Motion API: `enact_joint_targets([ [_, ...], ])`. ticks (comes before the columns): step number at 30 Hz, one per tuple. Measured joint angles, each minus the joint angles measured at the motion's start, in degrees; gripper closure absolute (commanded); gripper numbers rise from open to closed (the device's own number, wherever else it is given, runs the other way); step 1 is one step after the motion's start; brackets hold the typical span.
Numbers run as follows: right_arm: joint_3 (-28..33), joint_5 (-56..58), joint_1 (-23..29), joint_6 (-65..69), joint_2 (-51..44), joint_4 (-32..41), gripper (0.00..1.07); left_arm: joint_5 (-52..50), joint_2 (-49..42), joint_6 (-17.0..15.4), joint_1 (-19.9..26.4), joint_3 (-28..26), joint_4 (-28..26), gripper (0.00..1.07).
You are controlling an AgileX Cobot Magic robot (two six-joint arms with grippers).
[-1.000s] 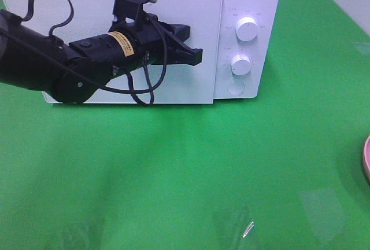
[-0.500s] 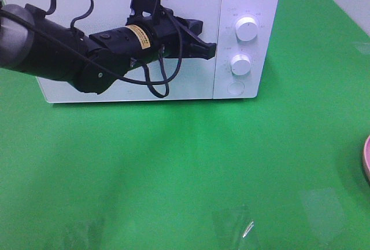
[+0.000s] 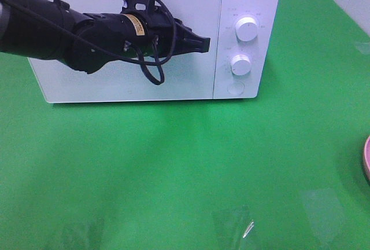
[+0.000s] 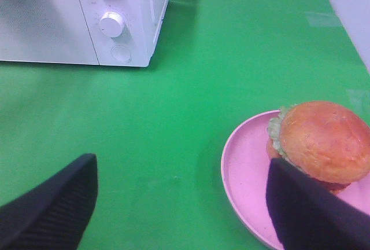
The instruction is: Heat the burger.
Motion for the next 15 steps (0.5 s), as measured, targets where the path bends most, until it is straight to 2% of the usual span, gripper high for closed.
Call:
enact_joint_targets([
  [1,0.0,0.0,0.0,0.0,0.0,0.0,0.31,4.24,-0.92,0.0,-0.86,0.0,-0.11,0.53],
  [2,0.0,0.0,0.0,0.0,0.0,0.0,0.31,4.24,-0.92,0.0,-0.86,0.0,-0.11,0.53],
  [3,0.0,0.0,0.0,0.0,0.0,0.0,0.31,7.96,-1.72,0.0,-2.01,0.0,-0.11,0.29],
  [4,0.0,0.0,0.0,0.0,0.0,0.0,0.31,7.96,-1.72,0.0,-2.01,0.0,-0.11,0.29],
  [5,0.0,0.0,0.0,0.0,0.0,0.0,0.31,11.86,-2.46,0.0,-2.98,-0.06,-0.11,0.15],
  [6,0.0,0.0,0.0,0.0,0.0,0.0,0.31,11.86,-2.46,0.0,-2.98,-0.06,-0.11,0.15],
  [7,0.0,0.0,0.0,0.0,0.0,0.0,0.31,15.81,-3.04,0.0,-3.78,-0.06,0.23,0.08],
  [15,0.0,0.0,0.0,0.0,0.0,0.0,0.31,30.02,-4.93,0.0,-4.98,-0.06,0.4,0.08],
])
